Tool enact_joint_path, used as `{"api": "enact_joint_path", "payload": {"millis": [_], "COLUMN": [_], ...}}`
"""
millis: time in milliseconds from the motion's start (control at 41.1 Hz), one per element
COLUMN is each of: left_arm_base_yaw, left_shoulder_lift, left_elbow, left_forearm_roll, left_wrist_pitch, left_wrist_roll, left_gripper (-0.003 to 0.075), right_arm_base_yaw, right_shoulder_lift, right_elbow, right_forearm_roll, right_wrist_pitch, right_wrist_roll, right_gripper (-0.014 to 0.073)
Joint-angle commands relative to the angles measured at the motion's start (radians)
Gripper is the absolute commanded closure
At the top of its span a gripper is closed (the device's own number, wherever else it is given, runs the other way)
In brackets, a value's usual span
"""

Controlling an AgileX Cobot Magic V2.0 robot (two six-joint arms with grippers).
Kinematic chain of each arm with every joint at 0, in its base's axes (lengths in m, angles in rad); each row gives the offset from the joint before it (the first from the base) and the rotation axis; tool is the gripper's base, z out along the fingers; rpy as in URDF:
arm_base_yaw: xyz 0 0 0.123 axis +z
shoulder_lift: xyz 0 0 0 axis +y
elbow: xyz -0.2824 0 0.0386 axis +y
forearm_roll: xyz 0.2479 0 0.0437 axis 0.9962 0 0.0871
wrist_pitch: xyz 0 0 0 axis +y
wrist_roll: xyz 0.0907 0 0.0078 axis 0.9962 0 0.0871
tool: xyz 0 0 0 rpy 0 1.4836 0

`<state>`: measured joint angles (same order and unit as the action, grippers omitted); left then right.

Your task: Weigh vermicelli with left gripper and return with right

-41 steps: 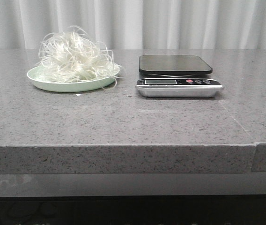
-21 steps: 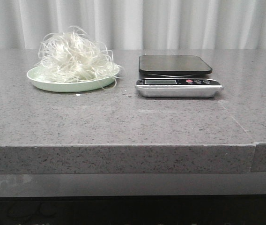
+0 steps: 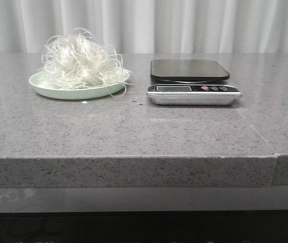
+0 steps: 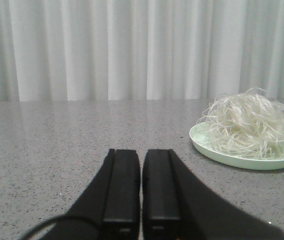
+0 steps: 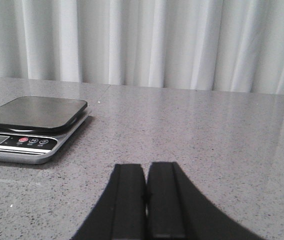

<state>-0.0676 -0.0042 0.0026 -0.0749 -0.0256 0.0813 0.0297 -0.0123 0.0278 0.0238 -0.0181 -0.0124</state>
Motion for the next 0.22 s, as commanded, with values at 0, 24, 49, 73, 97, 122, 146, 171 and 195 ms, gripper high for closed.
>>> {"api": "enact_joint_path", "payload": {"millis": [0,24,49,73,97,122,146,171,195], "left_arm_base_yaw": [-0.007,-0.007,-0.007,-0.007,-0.007,-0.007,-0.007,-0.007,-0.007], "left_shoulder_lift": [-0.019,-0.019,-0.019,-0.019,-0.019,-0.019,-0.019,-0.019,-0.019], "left_elbow": [0.007,0.007,0.007,0.007,0.007,0.007,0.007,0.007,0.007], "left_forearm_roll": [-0.010,-0.010,-0.010,-0.010,-0.010,-0.010,-0.010,-0.010,-0.010], "left_wrist_pitch": [-0.079,-0.079,-0.079,-0.079,-0.079,-0.079,-0.079,-0.079,-0.079], "left_wrist_roll": [-0.002,-0.002,-0.002,-0.002,-0.002,-0.002,-0.002,-0.002,-0.002], "left_gripper": [0.0578,0.0578,0.0578,0.0578,0.0578,0.0578,0.0578,0.0578,0.0578], "right_arm_base_yaw": [-0.006,-0.006,-0.006,-0.006,-0.006,-0.006,-0.006,-0.006,-0.006], "right_shoulder_lift": [-0.014,-0.014,-0.014,-0.014,-0.014,-0.014,-0.014,-0.014,-0.014], "right_elbow": [-0.008,-0.008,-0.008,-0.008,-0.008,-0.008,-0.008,-0.008,-0.008], "right_forearm_roll": [0.001,0.001,0.001,0.001,0.001,0.001,0.001,0.001,0.001], "right_wrist_pitch": [-0.089,-0.089,-0.089,-0.089,-0.089,-0.089,-0.089,-0.089,-0.089], "right_wrist_roll": [0.001,0.001,0.001,0.001,0.001,0.001,0.001,0.001,0.001], "right_gripper": [0.0435,0.0435,0.0435,0.0435,0.0435,0.0435,0.0435,0.0435,0.0435]}}
